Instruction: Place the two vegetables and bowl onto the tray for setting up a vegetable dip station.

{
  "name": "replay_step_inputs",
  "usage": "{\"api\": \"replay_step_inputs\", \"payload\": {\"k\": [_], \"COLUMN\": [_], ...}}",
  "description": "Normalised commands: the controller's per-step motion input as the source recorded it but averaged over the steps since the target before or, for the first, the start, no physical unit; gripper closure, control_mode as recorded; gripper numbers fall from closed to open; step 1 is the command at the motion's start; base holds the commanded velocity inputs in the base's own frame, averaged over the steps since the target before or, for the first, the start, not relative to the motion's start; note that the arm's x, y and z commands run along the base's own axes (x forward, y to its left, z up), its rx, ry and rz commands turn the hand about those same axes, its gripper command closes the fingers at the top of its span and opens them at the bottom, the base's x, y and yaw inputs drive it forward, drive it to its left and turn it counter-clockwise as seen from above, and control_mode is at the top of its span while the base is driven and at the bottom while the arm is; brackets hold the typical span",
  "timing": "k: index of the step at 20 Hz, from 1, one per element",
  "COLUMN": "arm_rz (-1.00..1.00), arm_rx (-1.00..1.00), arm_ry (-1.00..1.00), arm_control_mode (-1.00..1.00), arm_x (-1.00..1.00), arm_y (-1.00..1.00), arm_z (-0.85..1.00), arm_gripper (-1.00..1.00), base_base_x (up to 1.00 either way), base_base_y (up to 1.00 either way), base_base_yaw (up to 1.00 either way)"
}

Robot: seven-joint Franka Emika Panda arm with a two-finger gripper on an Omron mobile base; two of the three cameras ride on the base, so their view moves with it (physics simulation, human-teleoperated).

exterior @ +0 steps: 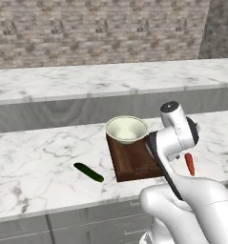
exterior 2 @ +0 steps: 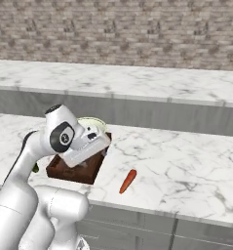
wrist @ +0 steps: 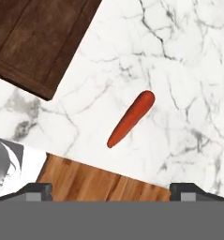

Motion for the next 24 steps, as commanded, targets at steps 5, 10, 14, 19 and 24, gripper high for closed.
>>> {"api": "replay_step_inputs", "payload": {"k": [5, 10, 14, 19, 24], "arm_rz": [-0.06, -0.01, -0.01, -0.09, -0.12], "arm_rx": [0.14, 0.18, 0.19, 0.13, 0.01], "arm_ry": [0.04, 0.0, -0.07, -0.03, 0.0], "arm_control_mode": [-1.0, -1.0, -1.0, -1.0, -1.0], "arm_x": [-0.06, -0.04, -0.06, 0.04, 0.22], "arm_y": [-0.33, -0.3, -0.28, -0.21, -0.08], "arm_z": [0.0, -0.01, -0.11, -0.14, -0.16], "arm_gripper": [-1.0, -1.0, -1.0, -1.0, -1.0], "base_base_x": [0.0, 0.0, 0.0, 0.0, 0.0], "base_base_y": [0.0, 0.0, 0.0, 0.0, 0.0], "base_base_yaw": [0.0, 0.0, 0.0, 0.0, 0.0]}}
